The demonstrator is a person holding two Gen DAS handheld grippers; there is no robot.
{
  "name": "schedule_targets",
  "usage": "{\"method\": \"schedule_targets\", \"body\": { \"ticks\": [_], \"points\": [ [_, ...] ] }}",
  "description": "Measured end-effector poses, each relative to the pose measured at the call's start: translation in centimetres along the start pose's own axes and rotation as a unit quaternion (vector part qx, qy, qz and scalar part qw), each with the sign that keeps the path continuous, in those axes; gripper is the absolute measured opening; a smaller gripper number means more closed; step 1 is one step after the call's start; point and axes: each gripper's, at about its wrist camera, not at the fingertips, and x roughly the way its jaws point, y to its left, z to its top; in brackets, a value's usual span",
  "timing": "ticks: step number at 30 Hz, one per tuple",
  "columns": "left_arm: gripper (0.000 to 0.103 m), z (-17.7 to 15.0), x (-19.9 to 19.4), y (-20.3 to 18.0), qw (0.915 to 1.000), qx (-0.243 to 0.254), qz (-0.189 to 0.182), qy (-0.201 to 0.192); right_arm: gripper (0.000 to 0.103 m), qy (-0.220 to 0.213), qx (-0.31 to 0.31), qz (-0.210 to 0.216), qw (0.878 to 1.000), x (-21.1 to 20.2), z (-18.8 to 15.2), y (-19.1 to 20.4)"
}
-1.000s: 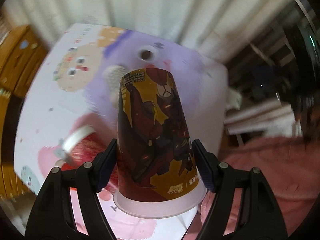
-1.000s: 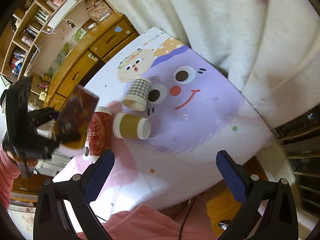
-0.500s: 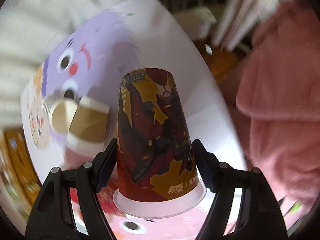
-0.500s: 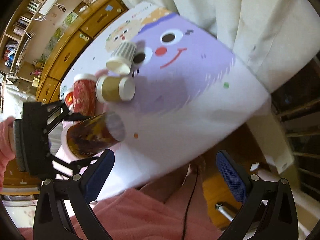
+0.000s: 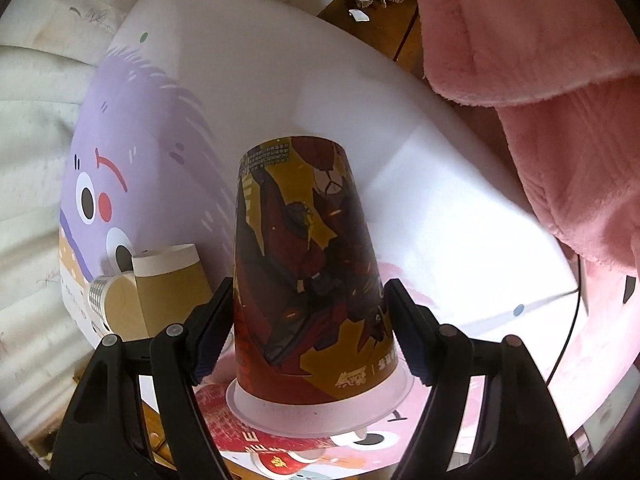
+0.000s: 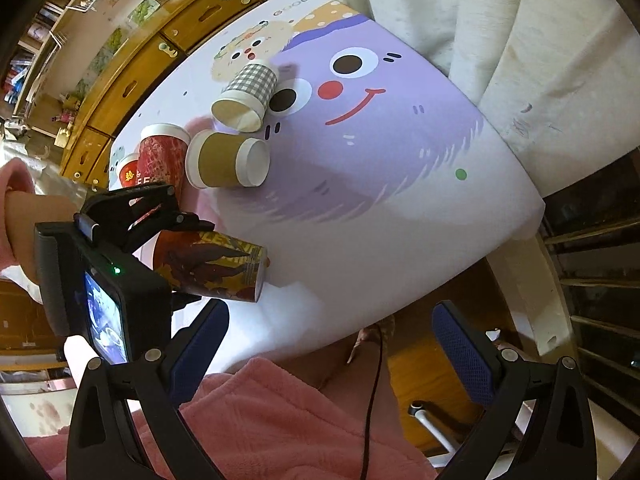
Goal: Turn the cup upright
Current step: 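Lift the Iron Man cup with the left tool and roll it, then lower the cup onto the table on its side and open the left tool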
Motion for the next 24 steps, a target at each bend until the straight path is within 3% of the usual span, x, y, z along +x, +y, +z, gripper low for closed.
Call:
{"method": "schedule_targets", "body": {
  "ticks": [11, 17, 21, 24],
  "points": [
    [0.072, -1.2, 0.2, 0.6, 0.9992, -0.009, -0.006, -0.039, 0.103, 0.018, 0.012, 0.016, 1.000, 1.6, 1.6, -0.8],
    [0.075, -2.2, -1.0, 1.0, 0.9981, -0.036, -0.009, -0.050, 0.103, 0.020, -0.027, 0.006, 0.999, 2.1, 2.3, 0.1],
    [0.075, -3.4, -3.2, 2.3, 0.9943, -0.077, 0.000, -0.073, 0.103, 0.018, -0.064, -0.002, 0.998, 2.2, 2.7, 1.2],
    [0.075, -4.9, -5.4, 3.6, 0.9840, -0.142, 0.002, -0.107, 0.103, 0.013, -0.096, -0.007, 0.995, 2.0, 2.7, 2.2]
  ]
}}
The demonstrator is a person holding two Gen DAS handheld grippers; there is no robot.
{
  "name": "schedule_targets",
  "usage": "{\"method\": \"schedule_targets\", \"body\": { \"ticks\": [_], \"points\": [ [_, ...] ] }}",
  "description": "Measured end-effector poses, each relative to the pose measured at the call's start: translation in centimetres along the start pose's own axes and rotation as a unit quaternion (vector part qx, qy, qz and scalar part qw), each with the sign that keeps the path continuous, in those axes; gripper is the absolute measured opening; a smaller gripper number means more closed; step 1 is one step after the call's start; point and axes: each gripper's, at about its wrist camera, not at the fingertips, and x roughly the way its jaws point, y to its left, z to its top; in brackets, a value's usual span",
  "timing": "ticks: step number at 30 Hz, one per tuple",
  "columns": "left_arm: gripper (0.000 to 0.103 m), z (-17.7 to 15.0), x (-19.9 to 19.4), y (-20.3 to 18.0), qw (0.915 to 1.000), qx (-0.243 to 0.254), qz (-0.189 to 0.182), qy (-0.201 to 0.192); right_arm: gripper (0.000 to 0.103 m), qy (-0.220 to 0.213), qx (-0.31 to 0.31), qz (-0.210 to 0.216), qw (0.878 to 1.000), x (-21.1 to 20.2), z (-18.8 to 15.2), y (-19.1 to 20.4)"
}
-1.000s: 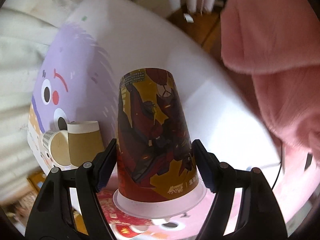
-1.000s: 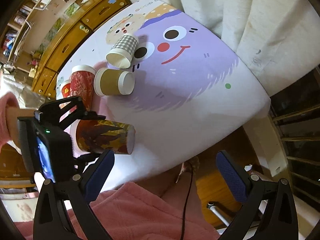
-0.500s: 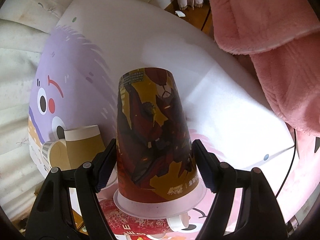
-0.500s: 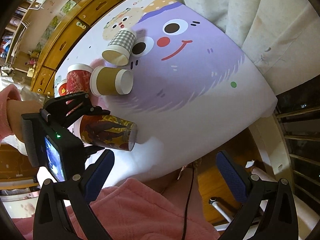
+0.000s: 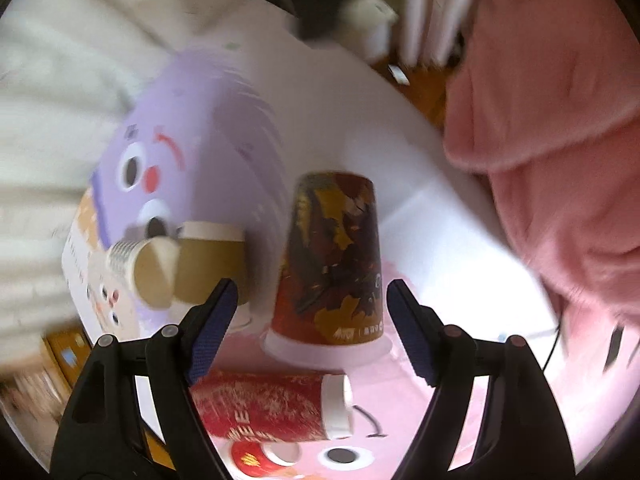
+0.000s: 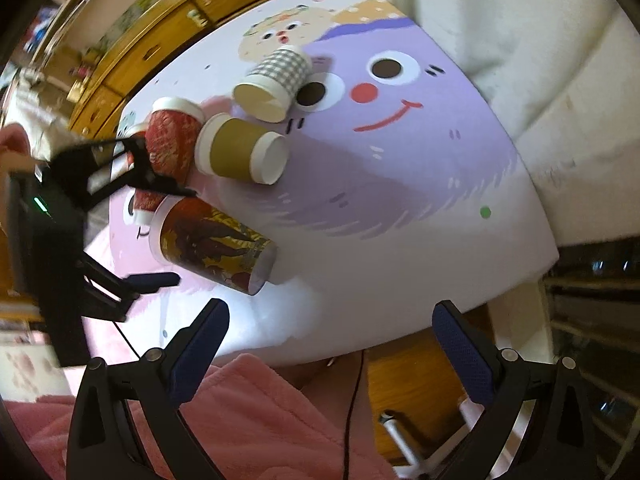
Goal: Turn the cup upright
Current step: 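Lower the cup onto the table on its side and open the left tool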
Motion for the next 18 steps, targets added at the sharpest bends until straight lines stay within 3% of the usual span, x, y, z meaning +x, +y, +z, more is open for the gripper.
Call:
{"method": "schedule_targets", "body": {
  "ticks": [2, 4, 5, 6, 7, 9, 10, 11, 12, 14, 15, 16, 17, 18],
  "points": [
    [0.075, -0.6, -1.2, 1.0, 0.9983, -0.056, 0.004, -0.016, 0.103, 0.001, -0.023, -0.003, 1.000, -0.1, 0.1, 0.7],
    [0.075, -1.6, -2.4, 2.2, 0.9890, -0.144, 0.010, -0.033, 0.103, 0.001, -0.036, -0.008, 0.999, 0.0, 0.1, 1.3],
    [0.075, -2.2, -3.0, 2.8, 0.9800, -0.194, 0.011, -0.045, 0.103, 0.000, -0.040, -0.008, 0.999, 0.0, 0.1, 1.5],
    [0.075, -3.1, -3.5, 3.3, 0.9653, -0.254, 0.011, -0.059, 0.103, -0.002, -0.050, -0.005, 0.999, 0.0, 0.2, 1.9],
    [0.075, -4.1, -3.9, 3.8, 0.9443, -0.321, 0.009, -0.072, 0.103, -0.005, -0.056, -0.004, 0.998, 0.0, 0.3, 2.1],
    [0.075, -6.1, -4.6, 4.2, 0.8965, -0.433, 0.006, -0.092, 0.103, -0.015, -0.078, 0.001, 0.997, -0.2, 0.5, 2.9],
    [0.075, -7.3, -4.9, 4.1, 0.8616, -0.497, 0.004, -0.105, 0.103, -0.020, -0.090, 0.004, 0.996, -0.4, 0.6, 3.3],
    [0.075, -8.1, -5.1, 3.9, 0.8369, -0.535, 0.005, -0.113, 0.103, -0.029, -0.108, 0.009, 0.994, -0.6, 0.7, 3.9],
    [0.075, -9.1, -5.4, 3.4, 0.7982, -0.589, 0.011, -0.125, 0.103, -0.036, -0.120, 0.012, 0.992, -0.7, 0.8, 4.3],
    [0.075, -10.6, -5.9, 2.1, 0.7307, -0.668, 0.026, -0.139, 0.103, -0.056, -0.157, 0.016, 0.986, -1.0, 1.0, 5.5],
    [0.075, -11.3, -6.3, 1.1, 0.6874, -0.711, 0.038, -0.145, 0.103, -0.062, -0.173, 0.016, 0.983, -1.1, 1.0, 6.0],
    [0.075, -11.7, -6.3, 0.6, 0.6589, -0.736, 0.045, -0.148, 0.103, -0.071, -0.193, 0.015, 0.979, -1.3, 0.8, 6.8],
    [0.075, -12.0, -6.4, -0.3, 0.6357, -0.756, 0.049, -0.149, 0.103, -0.085, -0.219, 0.013, 0.972, -1.5, 0.6, 7.7],
    [0.075, -12.4, -6.7, -1.3, 0.6010, -0.782, 0.052, -0.154, 0.103, -0.094, -0.237, 0.013, 0.967, -1.7, 0.4, 8.4]
  ]
}}
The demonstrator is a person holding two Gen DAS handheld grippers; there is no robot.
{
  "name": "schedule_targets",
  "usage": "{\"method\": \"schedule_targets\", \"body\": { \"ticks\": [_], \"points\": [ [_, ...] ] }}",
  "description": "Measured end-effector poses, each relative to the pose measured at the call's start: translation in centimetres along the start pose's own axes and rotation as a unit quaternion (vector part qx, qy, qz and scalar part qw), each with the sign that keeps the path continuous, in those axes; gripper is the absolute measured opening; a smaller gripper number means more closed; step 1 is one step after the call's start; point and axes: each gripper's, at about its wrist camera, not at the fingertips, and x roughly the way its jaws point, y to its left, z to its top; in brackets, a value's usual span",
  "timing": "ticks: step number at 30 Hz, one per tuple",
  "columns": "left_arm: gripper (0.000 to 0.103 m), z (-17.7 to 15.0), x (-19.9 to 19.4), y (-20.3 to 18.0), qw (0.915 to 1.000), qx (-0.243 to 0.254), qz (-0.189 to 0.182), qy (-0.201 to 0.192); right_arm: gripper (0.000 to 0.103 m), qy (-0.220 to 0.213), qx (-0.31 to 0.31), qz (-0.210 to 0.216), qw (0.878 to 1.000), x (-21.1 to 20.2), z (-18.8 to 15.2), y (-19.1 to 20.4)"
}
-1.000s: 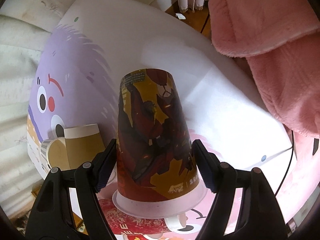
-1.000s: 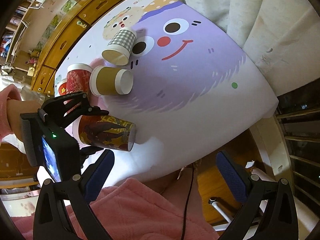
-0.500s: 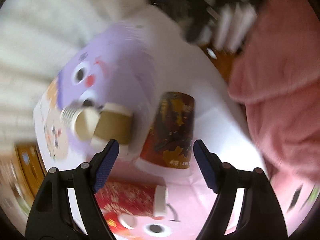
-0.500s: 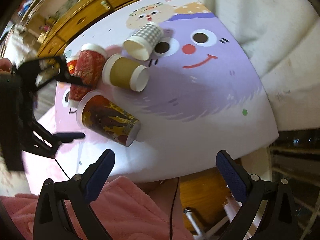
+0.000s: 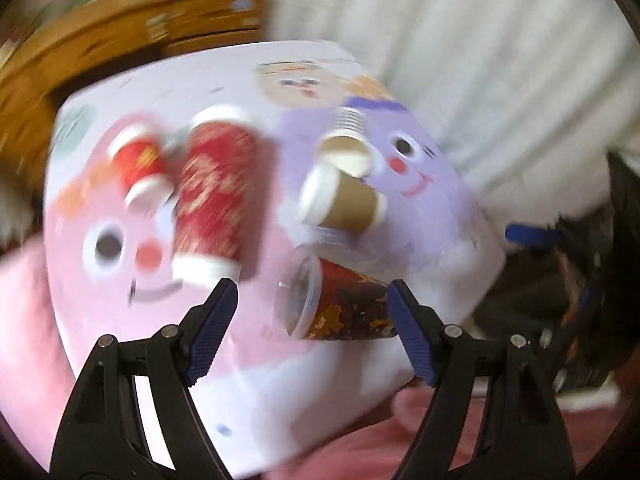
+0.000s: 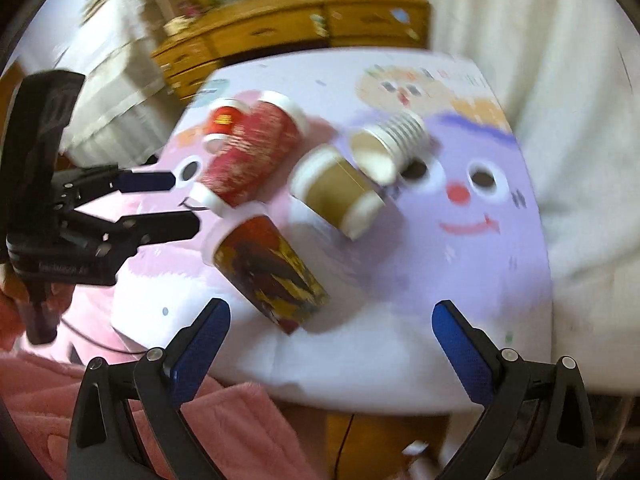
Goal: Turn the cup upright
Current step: 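Lower the cup onto the table on its side and open the left tool, then grasp the Iron Man cup with the right tool, rim facing up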
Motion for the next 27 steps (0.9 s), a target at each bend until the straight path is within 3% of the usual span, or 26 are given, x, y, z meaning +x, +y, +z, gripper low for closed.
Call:
{"method": "schedule_targets", "body": {
  "ticks": [4, 9, 11, 15, 17, 21, 24, 27],
  "points": [
    [0.075, -2.5, -0.4, 1.4, 0.9937, -0.107, 0.018, -0.029, 0.103, -0.031, -0.073, -0.002, 0.997, -0.3, 0.4, 3.2],
    [0.075, -5.5, -0.7, 3.6, 0.9794, -0.192, 0.052, -0.037, 0.103, -0.036, -0.160, -0.002, 0.986, 1.5, -0.1, 7.0],
    [0.075, -6.7, -0.8, 4.6, 0.9696, -0.234, 0.059, -0.041, 0.103, -0.027, -0.190, -0.007, 0.981, 2.6, -0.7, 8.1],
    [0.077, -9.5, -1.8, 6.4, 0.9381, -0.333, 0.073, -0.062, 0.102, -0.017, -0.240, -0.009, 0.971, 4.9, -1.8, 10.3],
    [0.078, -10.9, -2.3, 6.8, 0.9280, -0.357, 0.087, -0.064, 0.101, -0.004, -0.253, -0.002, 0.967, 6.4, -2.3, 11.1],
    [0.078, -13.1, -2.1, 7.2, 0.9161, -0.387, 0.094, -0.046, 0.100, 0.010, -0.281, -0.006, 0.960, 9.0, -2.6, 12.4],
    [0.078, -14.0, -1.9, 7.4, 0.9111, -0.400, 0.094, -0.030, 0.097, 0.015, -0.300, -0.006, 0.954, 10.5, -2.2, 13.1],
    [0.078, -14.1, -1.8, 7.4, 0.9127, -0.395, 0.101, -0.025, 0.094, 0.027, -0.320, -0.012, 0.947, 12.0, -1.8, 13.7]
  ]
}}
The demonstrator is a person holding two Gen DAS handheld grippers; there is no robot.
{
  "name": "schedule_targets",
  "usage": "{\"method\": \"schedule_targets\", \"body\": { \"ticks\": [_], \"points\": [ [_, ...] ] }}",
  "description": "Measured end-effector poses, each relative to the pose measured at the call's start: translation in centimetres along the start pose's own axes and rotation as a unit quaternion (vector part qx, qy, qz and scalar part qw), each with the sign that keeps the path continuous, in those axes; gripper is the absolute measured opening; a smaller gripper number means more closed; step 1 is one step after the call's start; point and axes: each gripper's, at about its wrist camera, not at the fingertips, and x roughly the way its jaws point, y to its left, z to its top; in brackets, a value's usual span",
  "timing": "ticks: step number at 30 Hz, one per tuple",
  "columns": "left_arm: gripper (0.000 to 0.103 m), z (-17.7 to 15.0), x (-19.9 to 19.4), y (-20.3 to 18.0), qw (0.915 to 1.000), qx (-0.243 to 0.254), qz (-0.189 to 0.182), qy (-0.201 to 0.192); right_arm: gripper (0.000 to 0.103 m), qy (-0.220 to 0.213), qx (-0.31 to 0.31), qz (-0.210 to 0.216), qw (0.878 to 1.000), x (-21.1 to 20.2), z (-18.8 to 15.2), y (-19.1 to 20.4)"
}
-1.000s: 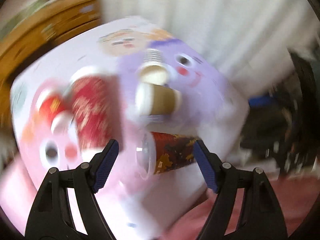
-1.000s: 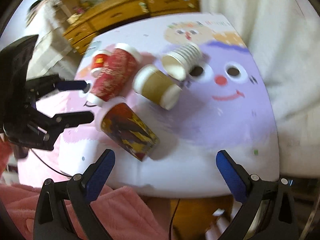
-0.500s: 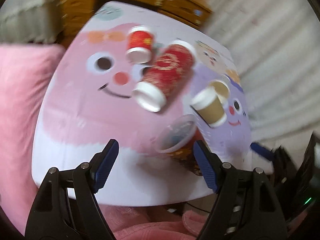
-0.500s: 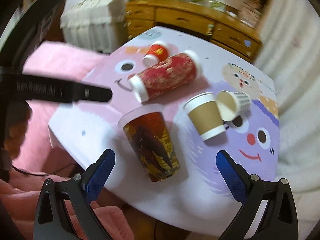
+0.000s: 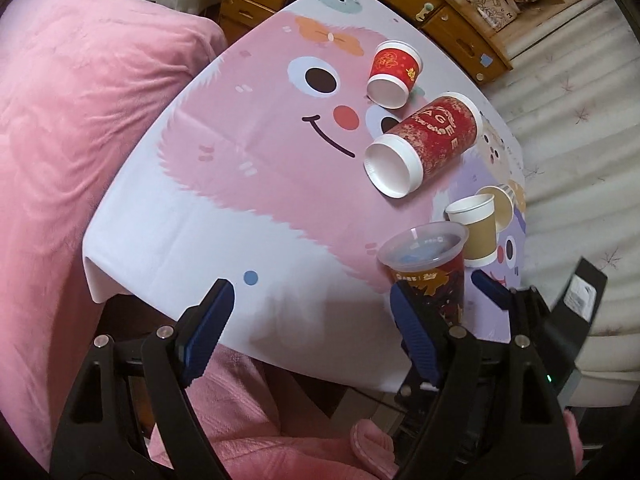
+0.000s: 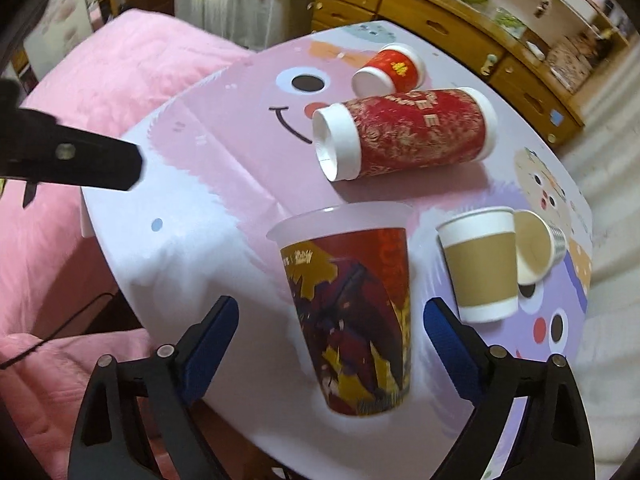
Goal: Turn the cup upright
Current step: 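Grasp the Iron Man cup with the right tool, rim facing up, then carry the cup upright with the right tool and set it on the table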
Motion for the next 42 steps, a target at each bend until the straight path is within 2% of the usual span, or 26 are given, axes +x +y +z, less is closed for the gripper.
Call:
{"method": "schedule_targets", "body": {
  "ticks": [8, 11, 16, 20, 23, 28, 32, 36, 38, 42],
  "points": [
    [0.078, 0.4, 0.0, -1.0, 0.9996, 0.026, 0.010, 0.008, 0.090, 0.030, -0.012, -0.019, 0.999, 3.7, 1.3, -0.4],
    [0.078, 0.9, 0.0, -0.9, 0.9996, 0.027, 0.006, 0.010, 0.081, 0.048, 0.008, -0.021, 0.999, 5.1, 1.7, -0.8],
    [0.078, 1.4, -0.1, -1.3, 0.9990, 0.043, 0.007, 0.009, 0.077, 0.045, 0.062, -0.004, 0.997, 6.1, 1.9, -2.2],
    [0.078, 1.8, -0.4, -1.2, 0.9987, 0.050, 0.009, 0.008, 0.076, 0.036, 0.076, -0.002, 0.996, 5.6, 1.6, -3.0],
    [0.078, 2.1, -0.5, -0.9, 0.9988, 0.048, 0.009, 0.007, 0.076, 0.004, 0.093, 0.005, 0.996, 4.3, 1.4, -3.2],
    [0.078, 2.2, -0.7, -0.2, 0.9986, 0.048, 0.021, 0.002, 0.076, -0.093, 0.143, 0.015, 0.985, 1.3, 0.4, -3.7],
    [0.078, 2.1, -0.9, 0.4, 0.9986, 0.047, 0.022, 0.001, 0.076, -0.168, 0.197, 0.005, 0.966, -1.0, -1.3, -4.4],
    [0.078, 2.0, -1.0, 0.8, 0.9984, 0.050, 0.027, 0.001, 0.076, -0.236, 0.256, -0.010, 0.937, -2.2, -3.6, -5.0],
    [0.078, 1.9, -1.0, 0.7, 0.9982, 0.053, 0.029, 0.001, 0.076, -0.261, 0.279, -0.007, 0.924, -2.3, -4.7, -5.3],
    [0.078, 1.9, -1.0, 0.2, 0.9974, 0.066, 0.031, 0.000, 0.076, -0.275, 0.300, -0.014, 0.914, -2.3, -6.2, -5.5]
  ]
}}
